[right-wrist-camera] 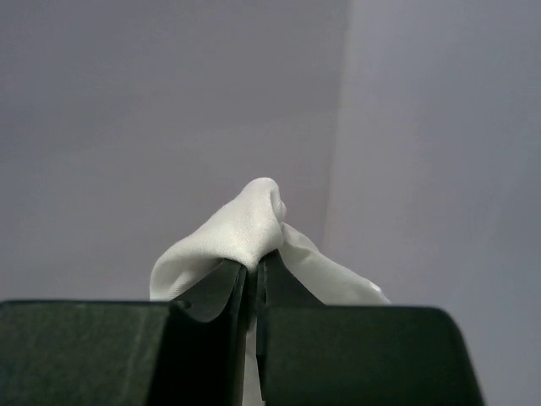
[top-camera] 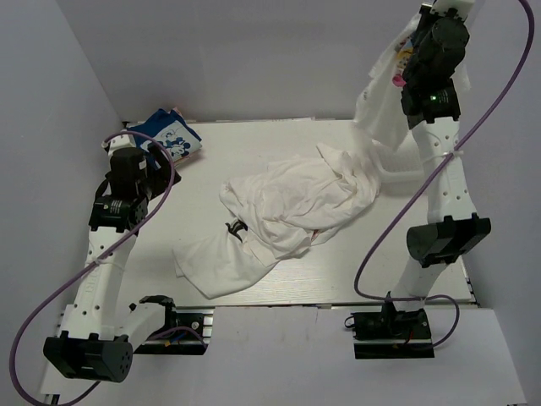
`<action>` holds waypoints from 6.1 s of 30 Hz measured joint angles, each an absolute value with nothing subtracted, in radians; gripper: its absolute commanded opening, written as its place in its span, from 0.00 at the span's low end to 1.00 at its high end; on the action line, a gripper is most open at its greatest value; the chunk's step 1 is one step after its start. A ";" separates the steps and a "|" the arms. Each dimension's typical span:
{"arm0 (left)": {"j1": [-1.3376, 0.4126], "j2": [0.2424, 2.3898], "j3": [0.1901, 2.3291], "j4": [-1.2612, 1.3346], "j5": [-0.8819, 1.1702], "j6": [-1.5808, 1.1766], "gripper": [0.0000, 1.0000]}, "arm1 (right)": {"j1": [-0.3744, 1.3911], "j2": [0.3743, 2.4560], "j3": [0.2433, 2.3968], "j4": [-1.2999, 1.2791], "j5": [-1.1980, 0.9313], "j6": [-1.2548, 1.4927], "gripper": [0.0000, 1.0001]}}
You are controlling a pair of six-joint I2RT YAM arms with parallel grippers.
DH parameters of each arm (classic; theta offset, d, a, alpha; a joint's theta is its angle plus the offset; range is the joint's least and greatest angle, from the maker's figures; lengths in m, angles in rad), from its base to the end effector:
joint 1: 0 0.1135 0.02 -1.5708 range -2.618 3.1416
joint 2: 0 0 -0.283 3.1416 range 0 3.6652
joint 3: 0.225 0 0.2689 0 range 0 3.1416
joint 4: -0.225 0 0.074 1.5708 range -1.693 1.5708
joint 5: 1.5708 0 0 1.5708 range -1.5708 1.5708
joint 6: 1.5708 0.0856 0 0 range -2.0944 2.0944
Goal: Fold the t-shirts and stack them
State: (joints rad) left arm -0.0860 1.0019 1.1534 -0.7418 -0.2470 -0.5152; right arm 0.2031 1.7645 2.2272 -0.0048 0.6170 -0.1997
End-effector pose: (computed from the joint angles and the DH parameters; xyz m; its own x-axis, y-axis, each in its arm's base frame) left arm 0.2489 -0.0005 0.3634 -0.4239 -0.4430 -0.7900 -0.3768 0.8794 -0.2909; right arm 0.4128 0.0344 0.6255 0.3562 -0.0918 -0.9299 0.4229 0.9033 0.0728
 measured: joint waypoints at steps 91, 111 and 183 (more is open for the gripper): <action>-0.086 1.157 1.104 -0.833 -0.141 -0.551 1.00 | -0.015 1.857 1.982 0.476 0.509 -0.250 0.00; -0.089 1.185 1.044 -0.916 -0.040 -0.588 1.00 | -0.091 1.913 1.545 0.044 0.372 0.207 0.16; -0.094 0.972 1.584 -0.845 -0.174 -0.726 0.00 | 0.636 1.175 1.555 -0.140 0.707 -0.110 0.00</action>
